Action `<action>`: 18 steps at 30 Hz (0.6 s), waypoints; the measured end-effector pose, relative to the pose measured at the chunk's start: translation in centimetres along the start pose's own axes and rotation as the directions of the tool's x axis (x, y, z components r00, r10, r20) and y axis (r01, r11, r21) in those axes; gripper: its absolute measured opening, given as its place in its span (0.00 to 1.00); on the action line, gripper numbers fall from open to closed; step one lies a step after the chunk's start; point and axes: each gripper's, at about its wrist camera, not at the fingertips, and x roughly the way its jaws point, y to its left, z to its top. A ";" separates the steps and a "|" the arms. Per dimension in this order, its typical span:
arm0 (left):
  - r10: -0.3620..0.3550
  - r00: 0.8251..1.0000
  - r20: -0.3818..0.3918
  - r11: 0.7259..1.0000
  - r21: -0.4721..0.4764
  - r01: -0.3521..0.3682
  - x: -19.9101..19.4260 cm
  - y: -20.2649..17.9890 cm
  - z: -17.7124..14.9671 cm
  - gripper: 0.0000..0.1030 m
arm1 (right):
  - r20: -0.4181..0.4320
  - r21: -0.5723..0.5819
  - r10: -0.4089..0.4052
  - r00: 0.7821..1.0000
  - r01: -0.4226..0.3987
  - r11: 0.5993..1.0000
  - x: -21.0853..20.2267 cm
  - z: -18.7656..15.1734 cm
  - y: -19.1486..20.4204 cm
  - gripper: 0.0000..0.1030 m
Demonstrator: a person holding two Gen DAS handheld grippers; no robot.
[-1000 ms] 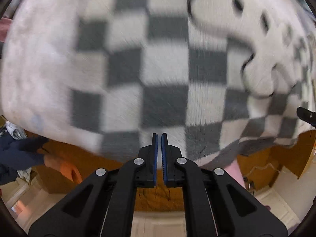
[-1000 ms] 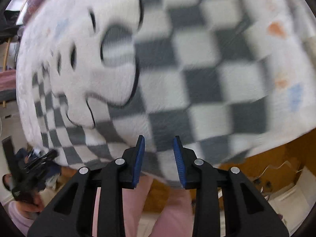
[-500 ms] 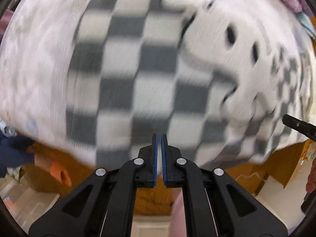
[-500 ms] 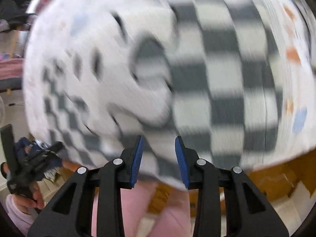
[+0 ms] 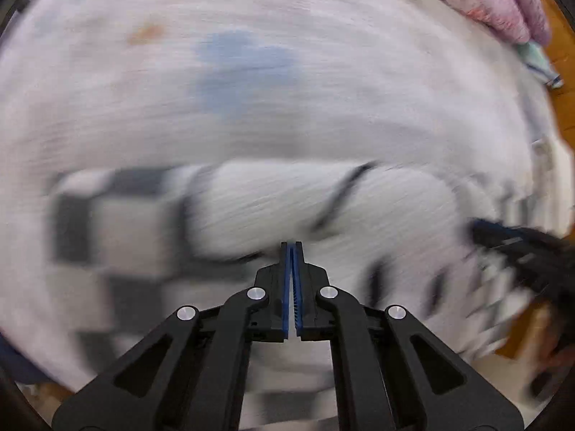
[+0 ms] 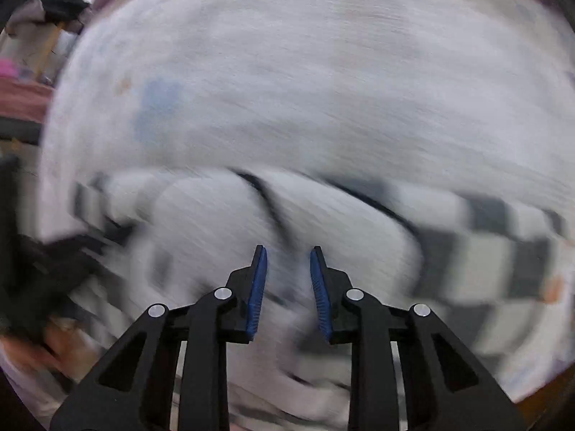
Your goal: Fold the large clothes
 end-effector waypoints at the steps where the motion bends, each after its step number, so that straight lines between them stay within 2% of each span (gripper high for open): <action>1: 0.070 0.997 -0.019 0.998 -0.002 -0.070 0.2 1.5 -1.6 0.03 | -0.016 0.000 -0.031 0.999 0.031 1.000 -0.1 -1.4 -1.2 0.22; 2: 0.044 0.998 -0.042 0.998 -0.035 -0.046 0.4 3.6 -3.7 0.03 | -0.047 0.020 -0.056 0.997 0.057 0.998 0.2 -3.4 -3.1 0.25; 3: -0.017 0.999 -0.038 0.997 -0.082 0.014 0.3 5.5 -5.6 0.03 | -0.059 0.078 -0.027 0.998 0.031 0.996 0.3 -5.6 -5.5 0.25; 4: -0.057 0.998 -0.033 0.991 -0.123 0.053 -0.1 7.0 -7.3 0.03 | -0.066 0.137 -0.002 0.998 0.011 0.991 0.2 -7.2 -7.0 0.24; 5: -0.070 0.997 -0.035 0.987 -0.146 0.064 -0.6 8.1 -8.8 0.03 | -0.098 0.203 -0.003 0.995 0.023 0.979 0.2 -9.5 -9.2 0.16; 6: -0.053 0.998 -0.044 0.986 -0.160 0.045 -1.1 8.8 -10.0 0.03 | -0.110 0.244 -0.007 0.994 0.034 0.969 -0.2 -11.6 -10.8 0.11; 7: -0.027 0.998 -0.065 0.985 -0.169 0.016 -1.5 9.3 -11.1 0.03 | -0.115 0.264 -0.003 0.993 0.034 0.964 -0.5 -13.1 -11.7 0.00; 9: 0.011 0.993 -0.121 0.982 -0.187 -0.033 -1.6 10.2 -13.8 0.03 | -0.151 0.304 -0.029 0.988 0.074 0.950 -1.0 -15.6 -13.0 0.00; 10: 0.026 0.989 -0.145 0.979 -0.195 -0.054 -1.6 10.6 -15.0 0.03 | -0.214 0.315 -0.074 0.974 0.140 0.938 -0.7 -17.0 -13.6 0.00; 11: 0.022 0.990 -0.142 0.978 -0.204 -0.051 -1.9 10.7 -15.7 0.03 | -0.244 0.331 -0.073 0.967 0.153 0.931 -0.5 -18.0 -13.9 0.00; 12: 0.019 0.991 -0.129 0.975 -0.216 -0.047 -2.7 10.7 -16.2 0.03 | -0.256 0.359 -0.069 0.964 0.161 0.919 -0.7 -18.8 -14.0 0.00; 13: 0.011 0.992 -0.124 0.978 -0.206 -0.036 -3.2 10.2 -16.0 0.04 | -0.235 0.377 -0.053 0.970 0.142 0.915 -1.1 -18.9 -13.7 0.06; 14: -0.018 0.995 -0.103 0.984 -0.176 0.000 -3.8 9.3 -15.5 0.04 | -0.210 0.379 -0.038 0.977 0.117 0.918 -1.6 -18.7 -13.1 0.06; 16: -0.059 0.996 -0.062 0.992 -0.117 0.051 -4.7 7.6 -14.3 0.04 | -0.153 0.341 0.007 0.988 0.047 0.939 -2.1 -17.7 -10.4 0.06; 18: -0.110 0.992 -0.059 0.992 -0.063 0.106 -4.5 5.2 -13.0 0.04 | -0.127 0.248 0.030 0.991 0.002 0.969 -2.1 -16.0 -7.4 0.06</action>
